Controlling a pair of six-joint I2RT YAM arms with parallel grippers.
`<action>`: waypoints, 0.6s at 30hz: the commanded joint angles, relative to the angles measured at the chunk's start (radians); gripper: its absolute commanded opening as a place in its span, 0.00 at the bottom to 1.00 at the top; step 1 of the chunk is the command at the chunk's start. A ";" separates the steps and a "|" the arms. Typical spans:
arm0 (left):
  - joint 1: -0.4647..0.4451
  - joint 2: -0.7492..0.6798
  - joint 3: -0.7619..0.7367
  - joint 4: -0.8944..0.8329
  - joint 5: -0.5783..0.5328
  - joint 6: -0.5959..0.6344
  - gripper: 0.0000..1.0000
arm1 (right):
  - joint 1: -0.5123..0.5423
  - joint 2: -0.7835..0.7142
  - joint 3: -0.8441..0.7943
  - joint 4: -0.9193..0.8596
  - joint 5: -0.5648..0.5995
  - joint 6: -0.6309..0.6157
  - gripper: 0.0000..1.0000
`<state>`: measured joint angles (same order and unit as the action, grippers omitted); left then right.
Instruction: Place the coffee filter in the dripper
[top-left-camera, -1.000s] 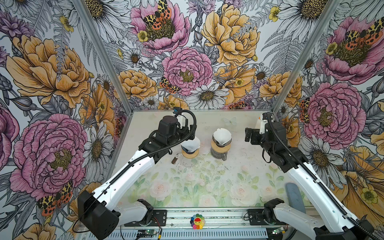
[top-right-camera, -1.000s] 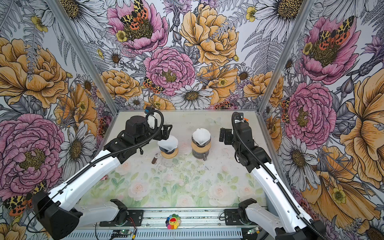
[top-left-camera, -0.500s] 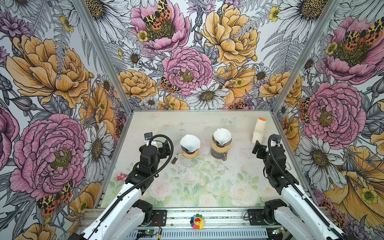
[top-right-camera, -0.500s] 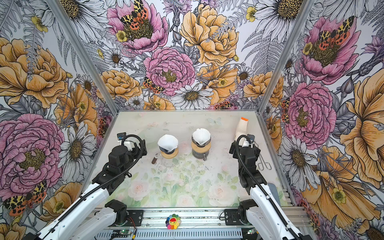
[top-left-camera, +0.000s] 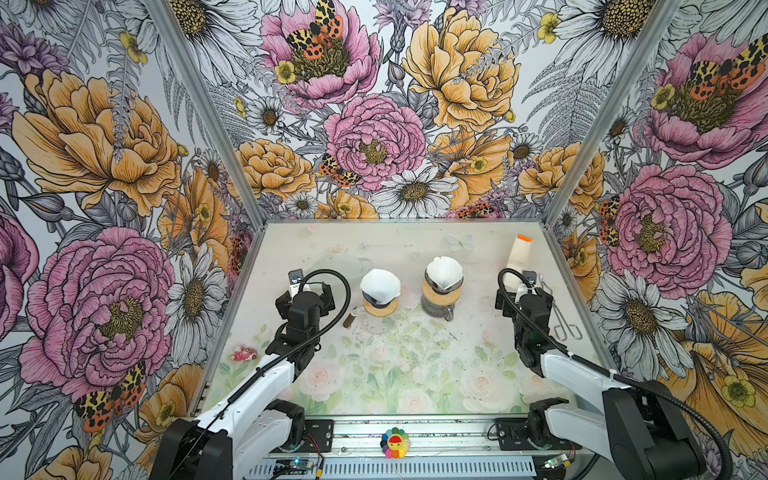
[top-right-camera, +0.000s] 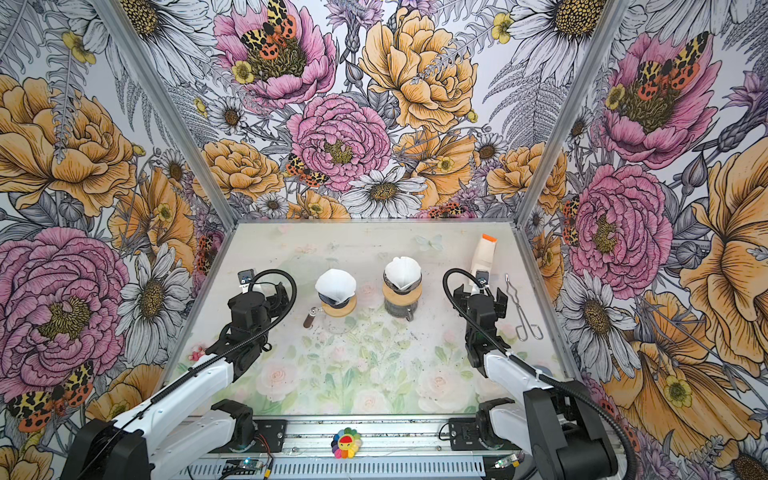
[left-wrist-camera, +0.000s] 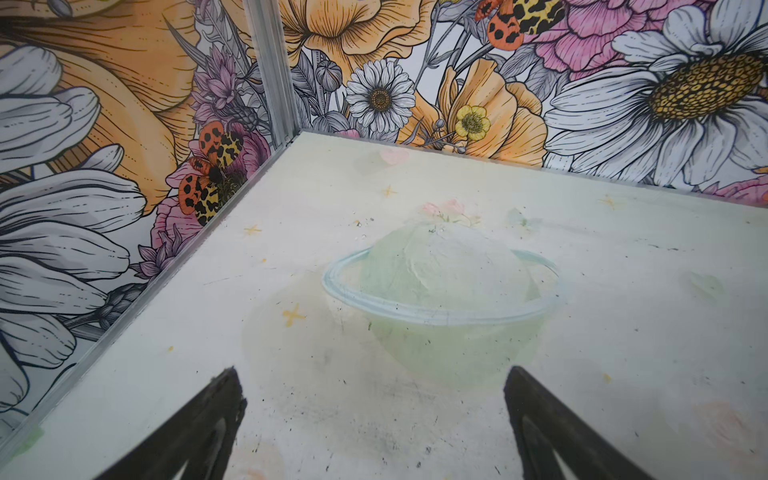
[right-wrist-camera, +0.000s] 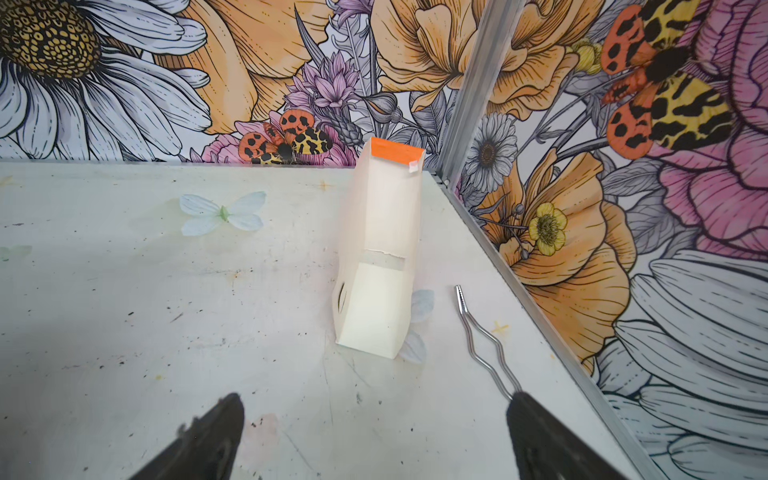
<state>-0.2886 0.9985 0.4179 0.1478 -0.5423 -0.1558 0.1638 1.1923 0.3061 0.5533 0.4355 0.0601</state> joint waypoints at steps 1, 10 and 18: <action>0.034 0.023 0.039 0.063 0.040 0.048 0.99 | -0.009 0.077 0.005 0.189 0.017 -0.044 0.99; 0.196 0.068 -0.040 0.248 0.186 0.046 0.99 | -0.049 0.276 0.064 0.314 -0.085 -0.060 0.99; 0.254 0.226 -0.043 0.424 0.243 0.078 0.99 | -0.140 0.352 0.067 0.365 -0.262 -0.009 1.00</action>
<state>-0.0555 1.1816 0.3756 0.4572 -0.3489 -0.0990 0.0410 1.4887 0.3626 0.8291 0.2707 0.0334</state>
